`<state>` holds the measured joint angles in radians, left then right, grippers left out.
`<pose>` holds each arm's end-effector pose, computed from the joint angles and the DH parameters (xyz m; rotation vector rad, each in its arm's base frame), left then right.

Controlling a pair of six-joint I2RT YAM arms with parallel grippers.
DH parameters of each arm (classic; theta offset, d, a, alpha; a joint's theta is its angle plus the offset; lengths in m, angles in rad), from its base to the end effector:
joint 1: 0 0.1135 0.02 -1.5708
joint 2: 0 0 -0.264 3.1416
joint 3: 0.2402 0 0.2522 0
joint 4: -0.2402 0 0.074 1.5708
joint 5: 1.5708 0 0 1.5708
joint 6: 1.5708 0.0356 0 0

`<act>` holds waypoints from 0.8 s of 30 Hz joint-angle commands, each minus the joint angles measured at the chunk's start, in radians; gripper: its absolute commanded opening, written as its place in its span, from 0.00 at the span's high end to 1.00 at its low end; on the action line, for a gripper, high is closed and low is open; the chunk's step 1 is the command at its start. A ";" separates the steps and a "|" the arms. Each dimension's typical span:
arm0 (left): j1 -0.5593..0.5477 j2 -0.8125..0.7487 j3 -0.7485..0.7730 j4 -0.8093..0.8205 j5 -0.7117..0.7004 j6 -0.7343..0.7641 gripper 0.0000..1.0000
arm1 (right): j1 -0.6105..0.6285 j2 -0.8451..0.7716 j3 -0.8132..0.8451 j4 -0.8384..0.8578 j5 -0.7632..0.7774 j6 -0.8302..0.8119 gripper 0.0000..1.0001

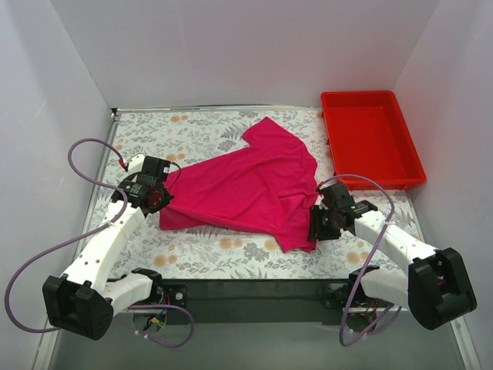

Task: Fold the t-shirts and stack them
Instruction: Flatten the tshirt out

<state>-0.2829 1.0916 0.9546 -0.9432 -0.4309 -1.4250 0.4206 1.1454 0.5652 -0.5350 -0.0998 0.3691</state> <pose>0.1955 -0.0413 0.2799 -1.4667 2.0295 -0.1124 0.1783 0.0837 0.1716 -0.1021 2.7335 0.3700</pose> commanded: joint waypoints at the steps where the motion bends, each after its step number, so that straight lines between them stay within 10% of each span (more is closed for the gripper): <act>1: 0.005 -0.035 0.035 -0.022 -0.040 0.028 1.00 | -0.002 -0.026 -0.005 0.027 0.061 0.045 0.58; 11: 0.005 -0.056 0.052 -0.014 -0.013 0.051 1.00 | 0.001 0.051 -0.048 0.145 -0.107 0.059 0.59; 14: 0.005 -0.058 0.061 -0.011 -0.011 0.052 1.00 | 0.007 0.083 -0.038 0.136 -0.101 0.053 0.75; 17: 0.005 -0.056 0.090 -0.022 -0.025 0.064 1.00 | 0.017 0.062 0.071 -0.001 0.015 0.034 0.98; 24: 0.005 -0.067 0.171 -0.051 -0.078 0.097 1.00 | 0.068 0.186 0.459 -0.325 0.172 -0.018 0.99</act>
<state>-0.2829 1.0565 1.0805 -0.9733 -0.4568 -1.3571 0.4477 1.2633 0.9157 -0.7017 -0.0105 0.3813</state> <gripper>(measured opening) 0.021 0.019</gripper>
